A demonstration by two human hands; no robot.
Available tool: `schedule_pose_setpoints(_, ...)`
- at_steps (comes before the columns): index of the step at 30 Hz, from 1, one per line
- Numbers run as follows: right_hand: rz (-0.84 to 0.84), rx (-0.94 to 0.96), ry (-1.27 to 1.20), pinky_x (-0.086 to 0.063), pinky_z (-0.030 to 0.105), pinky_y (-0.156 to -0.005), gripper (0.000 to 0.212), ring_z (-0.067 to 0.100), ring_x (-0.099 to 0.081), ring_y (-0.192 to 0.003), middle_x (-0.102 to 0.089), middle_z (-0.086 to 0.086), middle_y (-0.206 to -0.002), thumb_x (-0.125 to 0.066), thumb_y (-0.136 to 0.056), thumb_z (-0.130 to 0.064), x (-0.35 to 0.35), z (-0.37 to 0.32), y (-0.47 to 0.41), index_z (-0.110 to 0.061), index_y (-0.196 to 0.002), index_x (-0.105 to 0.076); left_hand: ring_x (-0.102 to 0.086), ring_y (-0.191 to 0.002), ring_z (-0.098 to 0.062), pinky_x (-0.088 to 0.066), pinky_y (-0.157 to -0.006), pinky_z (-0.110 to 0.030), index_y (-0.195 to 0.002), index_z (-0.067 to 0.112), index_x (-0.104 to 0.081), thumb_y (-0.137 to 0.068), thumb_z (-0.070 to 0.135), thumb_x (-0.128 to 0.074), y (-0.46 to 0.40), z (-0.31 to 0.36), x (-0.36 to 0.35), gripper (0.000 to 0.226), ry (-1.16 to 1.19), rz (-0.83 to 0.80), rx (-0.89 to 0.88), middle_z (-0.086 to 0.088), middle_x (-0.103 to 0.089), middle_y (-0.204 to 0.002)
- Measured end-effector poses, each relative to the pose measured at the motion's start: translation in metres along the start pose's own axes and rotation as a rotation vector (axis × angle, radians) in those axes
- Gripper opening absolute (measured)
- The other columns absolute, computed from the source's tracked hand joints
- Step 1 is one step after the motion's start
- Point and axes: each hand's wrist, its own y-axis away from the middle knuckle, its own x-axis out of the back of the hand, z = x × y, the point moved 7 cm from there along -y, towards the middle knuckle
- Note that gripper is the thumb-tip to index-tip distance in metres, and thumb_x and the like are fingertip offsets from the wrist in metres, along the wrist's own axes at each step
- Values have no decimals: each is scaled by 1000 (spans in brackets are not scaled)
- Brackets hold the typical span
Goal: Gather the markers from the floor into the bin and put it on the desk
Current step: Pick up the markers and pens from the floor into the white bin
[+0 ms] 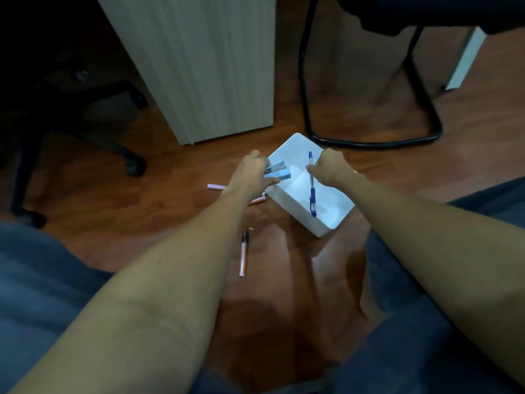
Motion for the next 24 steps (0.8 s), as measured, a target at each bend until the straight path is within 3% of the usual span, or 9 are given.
schedule_pose_setpoints(6,39,-107,-101,-46,34,-69,30,31,-59,-82,-66,18,-112,-62,-94,-28,11,45,-13,-1,-107,-63,-52,-110,-29,-48,-95,-43,-125,7,-61,-86,35,-72,-39,54,-28,49,-65,-42,-37,-13,-51,-123)
schedule_pose_setpoints(11,31,-157,-131,-55,39,-81,35,34,-66,-101,-62,17,-125,-60,-96,-25,1,62,-23,-1,-122,-59,-54,-110,-27,-50,-94,-40,-127,7,-60,-87,33,-72,-57,67,-53,49,-89,-88,-5,-12,-52,-124)
schedule_pose_setpoints(16,22,-192,-137,-50,41,-95,52,36,-61,-118,-52,19,-138,-63,-95,-30,-6,69,-21,-1,-136,-48,-54,-110,-29,-50,-96,-41,-127,5,-59,-89,31,-70,-61,62,-70,48,-100,-147,-7,-15,-52,-124)
schedule_pose_setpoints(24,30,-114,-104,-49,39,-97,49,33,-59,-119,-55,18,-135,-61,-96,-33,-10,38,-16,-3,-133,-51,-55,-113,-32,-50,-96,-44,-121,3,-62,-90,26,-69,-51,23,-30,39,0,6,33,-16,-50,-122)
